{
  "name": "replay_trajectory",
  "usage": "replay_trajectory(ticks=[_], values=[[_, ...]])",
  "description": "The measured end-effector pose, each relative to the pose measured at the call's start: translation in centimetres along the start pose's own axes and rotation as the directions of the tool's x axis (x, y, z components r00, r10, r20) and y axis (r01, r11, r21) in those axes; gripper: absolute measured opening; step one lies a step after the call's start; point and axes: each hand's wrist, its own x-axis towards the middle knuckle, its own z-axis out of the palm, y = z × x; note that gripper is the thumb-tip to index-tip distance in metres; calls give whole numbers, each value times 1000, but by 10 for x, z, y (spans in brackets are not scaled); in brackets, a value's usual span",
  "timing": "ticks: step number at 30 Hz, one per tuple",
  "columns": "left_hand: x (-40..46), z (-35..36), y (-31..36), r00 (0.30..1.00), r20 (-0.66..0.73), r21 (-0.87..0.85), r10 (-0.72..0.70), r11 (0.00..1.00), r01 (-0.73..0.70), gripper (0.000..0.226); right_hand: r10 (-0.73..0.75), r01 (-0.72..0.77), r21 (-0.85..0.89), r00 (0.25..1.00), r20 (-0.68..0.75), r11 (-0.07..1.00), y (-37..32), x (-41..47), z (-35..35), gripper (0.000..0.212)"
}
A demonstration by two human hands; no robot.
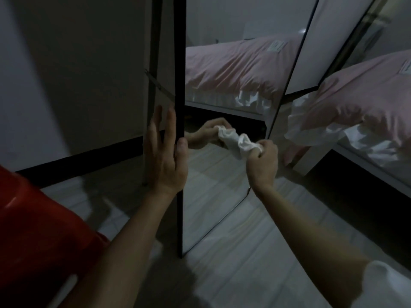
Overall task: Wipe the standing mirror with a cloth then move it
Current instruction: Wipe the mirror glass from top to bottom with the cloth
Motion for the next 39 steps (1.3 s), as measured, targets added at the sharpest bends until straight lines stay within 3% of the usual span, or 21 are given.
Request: replay_trajectory(ticks=[3, 5, 7, 11, 12, 15, 16, 18, 21, 26, 29, 31, 33, 36, 39], values=[[-4, -2, 1, 997, 7, -41, -71, 997, 71, 50, -241, 243, 104, 970, -31, 964, -19, 0, -2, 20], [-6, -2, 1, 994, 23, -60, -110, 992, 111, 54, -393, 387, 84, 917, 63, 918, -17, -8, 5, 26], [-8, -2, 0, 988, 27, -87, -153, 984, 155, 58, -446, 444, 57, 871, 206, 894, 0, -22, 14, 29], [-9, 0, -2, 984, 27, -129, -177, 975, 179, 59, -324, 350, 25, 837, 442, 936, 20, -30, 12, 21], [-8, 1, -3, 985, 23, -141, -174, 974, 175, 60, -288, 339, 4, 792, 539, 941, 20, -26, 7, 20], [-9, 3, -3, 982, 10, -169, -188, 968, 187, 63, -73, 375, -149, 517, 853, 915, 14, -25, -7, 18], [-9, 2, -1, 980, 10, -175, -199, 964, 198, 63, -42, 397, -186, 499, 866, 899, 12, -27, -9, 18], [-8, 0, 1, 982, 19, -184, -186, 965, 186, 59, -119, 393, -175, 619, 777, 903, -1, -30, -11, 19], [-2, -6, -2, 995, 30, -128, -97, 987, 101, 48, -319, 390, -28, 788, 526, 920, -31, -21, -16, 21], [1, -13, 4, 998, 48, -111, -42, 993, 47, 45, -528, 484, 255, 836, 148, 837, -74, -13, -20, 26], [7, -18, 7, 998, 42, -144, -56, 988, 62, 44, -578, 577, 271, 812, -85, 771, -97, -17, -15, 29], [11, -23, 12, 994, 65, -204, -89, 974, 101, 46, -624, 638, 200, 770, -136, 744, -101, -22, -9, 30], [16, -28, 18, 979, 112, -301, -169, 933, 195, 42, -683, 687, 160, 725, -86, 709, -95, -29, -1, 33], [22, -32, 20, 951, 180, -397, -253, 865, 306, 20, -791, 785, 98, 609, 58, 612, -72, -38, 9, 36], [21, -36, 19, 940, 205, -417, -273, 844, 336, 21, -840, 835, 100, 530, 114, 540, -54, -47, 14, 37]])
